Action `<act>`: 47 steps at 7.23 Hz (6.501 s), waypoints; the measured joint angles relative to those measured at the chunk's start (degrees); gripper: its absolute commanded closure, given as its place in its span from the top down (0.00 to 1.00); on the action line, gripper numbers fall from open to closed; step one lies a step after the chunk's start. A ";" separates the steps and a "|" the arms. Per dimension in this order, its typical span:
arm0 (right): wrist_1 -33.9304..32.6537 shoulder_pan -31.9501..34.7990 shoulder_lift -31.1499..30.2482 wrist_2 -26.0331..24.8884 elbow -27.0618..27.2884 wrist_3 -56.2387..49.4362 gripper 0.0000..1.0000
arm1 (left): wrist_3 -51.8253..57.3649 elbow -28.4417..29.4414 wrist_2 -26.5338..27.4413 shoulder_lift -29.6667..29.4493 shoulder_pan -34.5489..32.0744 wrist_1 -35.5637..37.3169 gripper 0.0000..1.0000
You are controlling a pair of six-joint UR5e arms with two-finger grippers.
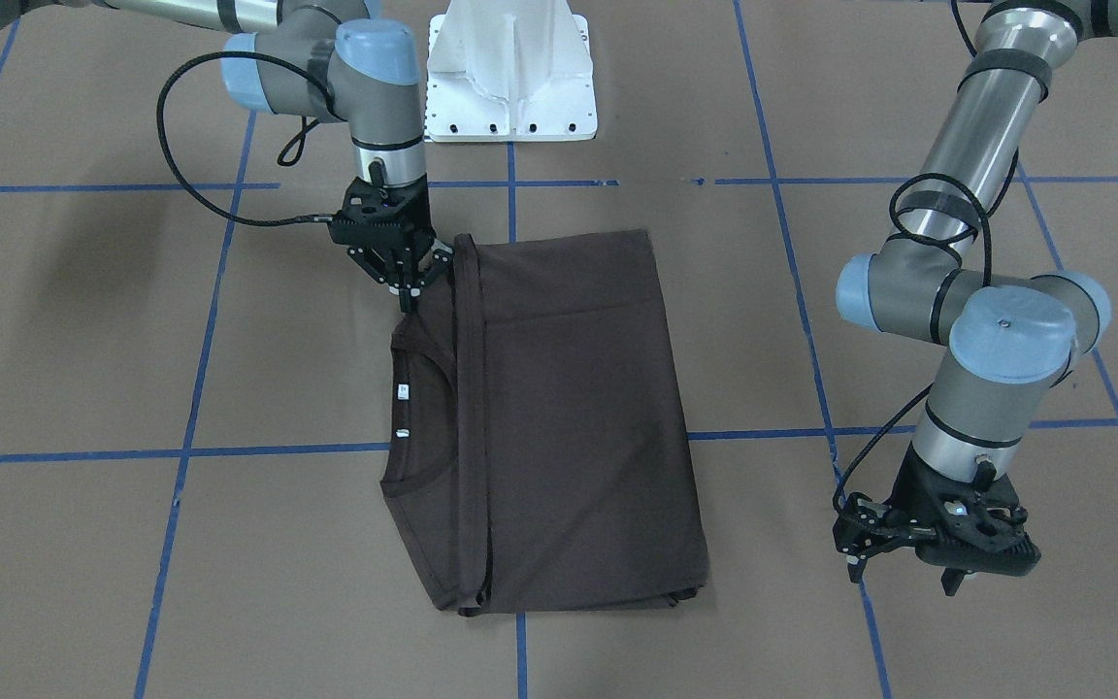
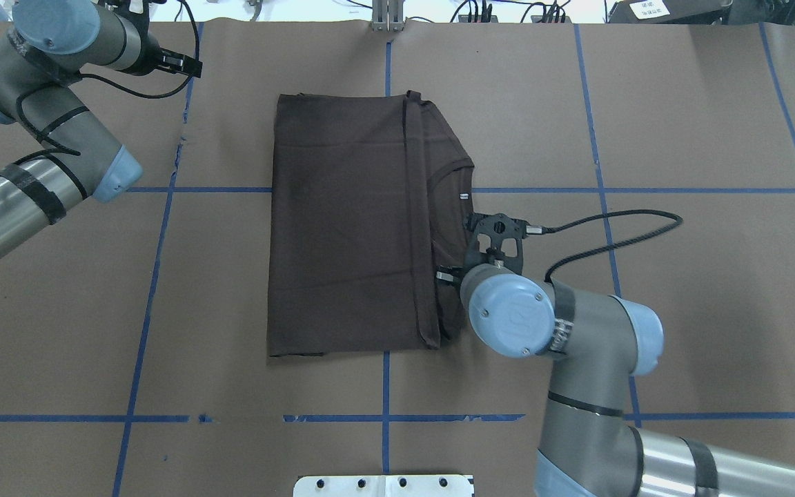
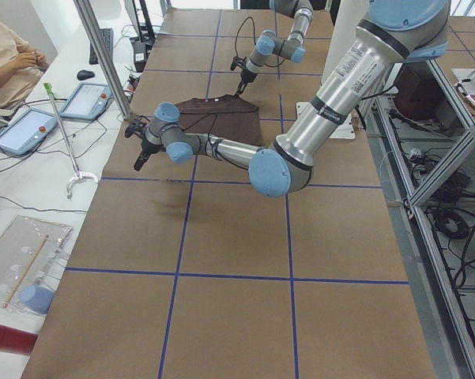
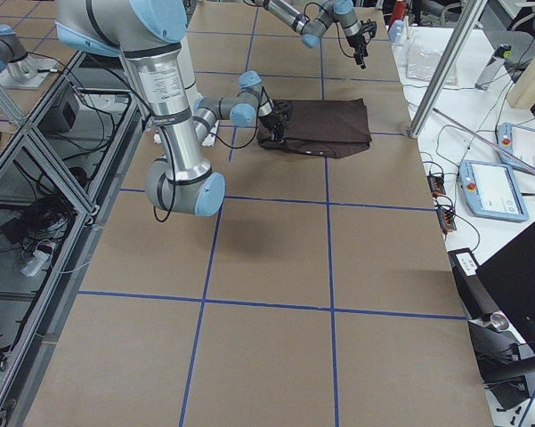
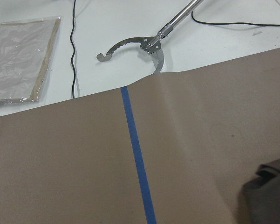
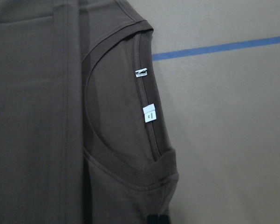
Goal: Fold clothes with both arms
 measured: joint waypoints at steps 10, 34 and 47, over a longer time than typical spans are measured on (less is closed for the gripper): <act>-6.18 -12.02 -5.16 -7.34 10.36 -10.91 0.60 | -0.07 -1.10 -0.09 0.08 0.12 0.18 1.00; -6.40 -15.10 -1.09 -13.35 5.88 -14.97 0.00 | -0.07 -1.24 -0.09 0.55 0.15 0.01 1.00; 5.94 -11.85 -11.59 -5.86 17.47 3.26 1.00 | -11.01 -14.77 -6.12 6.62 4.01 0.77 1.00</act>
